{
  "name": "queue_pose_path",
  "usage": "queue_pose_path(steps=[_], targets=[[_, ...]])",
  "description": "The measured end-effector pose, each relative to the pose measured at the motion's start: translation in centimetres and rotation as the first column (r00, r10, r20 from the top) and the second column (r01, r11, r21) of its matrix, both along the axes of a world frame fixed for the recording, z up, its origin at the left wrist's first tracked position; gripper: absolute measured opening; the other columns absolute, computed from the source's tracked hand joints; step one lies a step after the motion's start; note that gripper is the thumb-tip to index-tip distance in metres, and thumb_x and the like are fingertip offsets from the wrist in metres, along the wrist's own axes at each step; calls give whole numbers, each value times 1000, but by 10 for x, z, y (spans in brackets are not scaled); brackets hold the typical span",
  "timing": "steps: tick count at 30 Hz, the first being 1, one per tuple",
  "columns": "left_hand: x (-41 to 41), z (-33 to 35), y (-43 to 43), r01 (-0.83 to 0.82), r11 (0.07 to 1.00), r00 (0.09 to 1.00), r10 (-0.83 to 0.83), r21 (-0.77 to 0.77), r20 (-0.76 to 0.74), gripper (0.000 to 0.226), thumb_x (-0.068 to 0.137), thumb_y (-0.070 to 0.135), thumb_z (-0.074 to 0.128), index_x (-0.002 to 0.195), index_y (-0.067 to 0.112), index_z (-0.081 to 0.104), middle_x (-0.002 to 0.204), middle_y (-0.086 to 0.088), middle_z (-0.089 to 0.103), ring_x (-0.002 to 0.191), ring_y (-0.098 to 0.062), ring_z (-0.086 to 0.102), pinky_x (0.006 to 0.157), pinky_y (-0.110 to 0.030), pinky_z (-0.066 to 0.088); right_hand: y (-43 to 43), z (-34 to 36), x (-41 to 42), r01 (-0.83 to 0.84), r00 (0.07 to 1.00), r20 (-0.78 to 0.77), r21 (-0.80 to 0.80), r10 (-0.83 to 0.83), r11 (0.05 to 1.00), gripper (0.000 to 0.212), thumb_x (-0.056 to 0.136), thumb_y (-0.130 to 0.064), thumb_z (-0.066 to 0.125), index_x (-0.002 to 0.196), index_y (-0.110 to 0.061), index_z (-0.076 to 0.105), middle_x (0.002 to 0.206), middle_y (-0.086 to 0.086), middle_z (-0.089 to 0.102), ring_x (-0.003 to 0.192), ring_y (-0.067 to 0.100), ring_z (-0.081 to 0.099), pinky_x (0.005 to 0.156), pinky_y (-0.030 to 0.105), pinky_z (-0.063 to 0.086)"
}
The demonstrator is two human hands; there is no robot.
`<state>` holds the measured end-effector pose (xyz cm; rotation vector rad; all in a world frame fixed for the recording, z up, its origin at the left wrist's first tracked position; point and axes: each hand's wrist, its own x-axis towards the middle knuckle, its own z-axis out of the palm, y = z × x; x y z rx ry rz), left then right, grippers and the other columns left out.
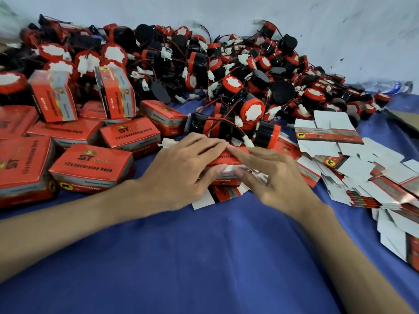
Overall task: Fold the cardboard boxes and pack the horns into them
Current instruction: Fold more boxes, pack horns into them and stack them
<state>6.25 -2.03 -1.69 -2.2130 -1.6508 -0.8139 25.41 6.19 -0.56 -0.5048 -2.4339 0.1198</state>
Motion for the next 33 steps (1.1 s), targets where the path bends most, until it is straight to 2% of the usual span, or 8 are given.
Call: queue_pose_path(steps=[3,6,9,18,21,24,27,33], targets=[[-7,-2,3,76,996,997,-76,-37,-3,58,97,46,36,138,6,49,140,-3,53,126,-20,51,93,-35,49,2,-3,0,-18,1000,15,-42,19,999,42,93,-30,57,132,-13,55,88,11,72,91,30,66,76,47,53],[-9,-6,5,116,993,993,-117,-32,-22,61,96,46,41,138,2,47,142,-7,51,127,-24,51,98,-42,50,1,-5,2,-43,998,42,-18,44,999,55,90,-40,56,137,-14,46,102,8,71,101,25,64,86,31,49],[-10,-9,7,120,992,993,-120,42,6,56,95,40,47,134,0,52,136,-10,56,122,-26,54,101,-37,47,2,-11,-3,-13,999,38,5,12,1000,55,91,-27,60,140,-7,45,119,13,66,106,29,64,83,39,54],[-16,-12,7,38,993,999,-41,110,18,45,94,35,50,127,8,61,131,-3,61,117,-25,60,81,-41,51,-4,-24,-12,-49,994,102,26,46,998,62,94,-12,52,148,0,24,138,14,51,130,22,35,107,30,29],[-17,-13,7,27,991,1000,-29,133,9,41,95,36,49,126,12,63,131,0,62,116,-22,60,79,-43,47,-2,-18,-14,14,1000,-7,90,-13,996,53,88,-20,65,135,-2,51,120,12,66,118,24,56,94,38,48],[-18,-14,6,31,991,999,-34,134,21,41,95,35,49,126,13,63,130,1,62,117,-21,60,83,-45,47,-2,-12,-13,130,978,-191,221,-88,967,34,79,-26,77,104,-4,73,91,9,75,83,27,71,69,40,57],[-17,-12,7,40,993,998,-46,108,49,41,95,34,50,126,12,63,130,-1,62,118,-23,60,89,-46,48,2,-10,-8,109,962,-271,248,-39,963,21,79,-20,78,91,-3,76,77,10,71,68,27,66,61,35,53],[-15,-10,4,69,997,996,-71,29,51,48,96,34,46,132,4,56,135,-8,58,119,-30,55,98,-48,47,2,-15,-7,5,947,-322,45,9,999,23,72,-2,79,93,5,73,80,11,69,70,20,64,67,21,50]])
